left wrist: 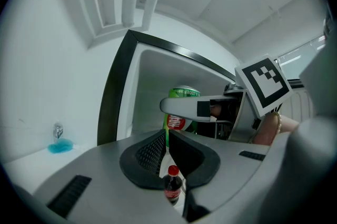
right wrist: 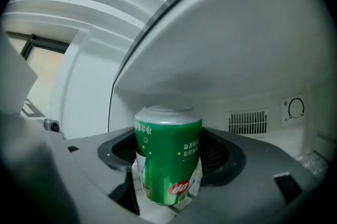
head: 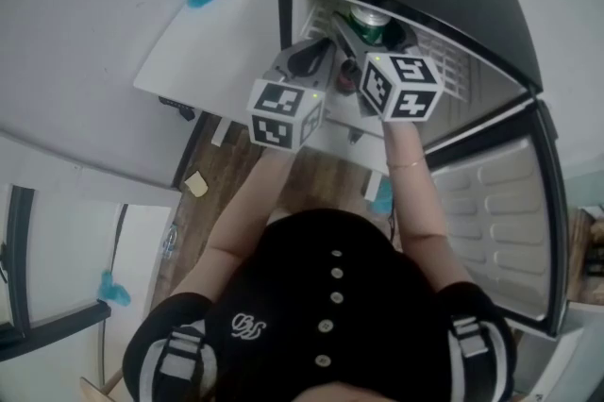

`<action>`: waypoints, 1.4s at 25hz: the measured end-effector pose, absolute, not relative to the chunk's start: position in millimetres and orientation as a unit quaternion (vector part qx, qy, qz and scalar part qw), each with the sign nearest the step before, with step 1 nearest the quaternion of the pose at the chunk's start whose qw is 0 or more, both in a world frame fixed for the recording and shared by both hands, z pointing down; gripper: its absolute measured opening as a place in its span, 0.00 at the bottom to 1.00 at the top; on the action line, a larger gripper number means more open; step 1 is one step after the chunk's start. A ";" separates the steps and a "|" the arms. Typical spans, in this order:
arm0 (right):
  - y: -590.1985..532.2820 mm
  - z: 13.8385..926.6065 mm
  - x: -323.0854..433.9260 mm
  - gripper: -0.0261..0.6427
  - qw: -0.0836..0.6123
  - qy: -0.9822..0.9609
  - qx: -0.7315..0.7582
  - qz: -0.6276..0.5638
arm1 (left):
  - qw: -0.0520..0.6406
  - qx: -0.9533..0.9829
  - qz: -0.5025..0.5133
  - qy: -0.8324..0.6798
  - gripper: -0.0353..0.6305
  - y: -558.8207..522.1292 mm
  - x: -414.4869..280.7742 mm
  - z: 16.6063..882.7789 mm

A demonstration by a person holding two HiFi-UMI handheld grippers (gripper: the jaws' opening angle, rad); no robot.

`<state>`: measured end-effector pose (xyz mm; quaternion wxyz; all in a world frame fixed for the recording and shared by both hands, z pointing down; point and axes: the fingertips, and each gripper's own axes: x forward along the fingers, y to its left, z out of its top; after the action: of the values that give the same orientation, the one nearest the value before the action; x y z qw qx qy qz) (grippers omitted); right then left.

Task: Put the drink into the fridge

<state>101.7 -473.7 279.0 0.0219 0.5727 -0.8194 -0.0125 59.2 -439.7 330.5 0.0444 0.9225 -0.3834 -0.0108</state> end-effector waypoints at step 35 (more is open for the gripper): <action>-433.7 292.1 123.5 0.26 -0.021 -0.786 0.617 -0.029 | 0.050 0.924 -0.005 -0.379 0.06 -434.1 64.8 338.8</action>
<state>123.5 -433.7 292.1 -0.0213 0.6172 -0.7860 -0.0291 64.8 -434.1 338.8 0.0503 0.9239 -0.3794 -0.0052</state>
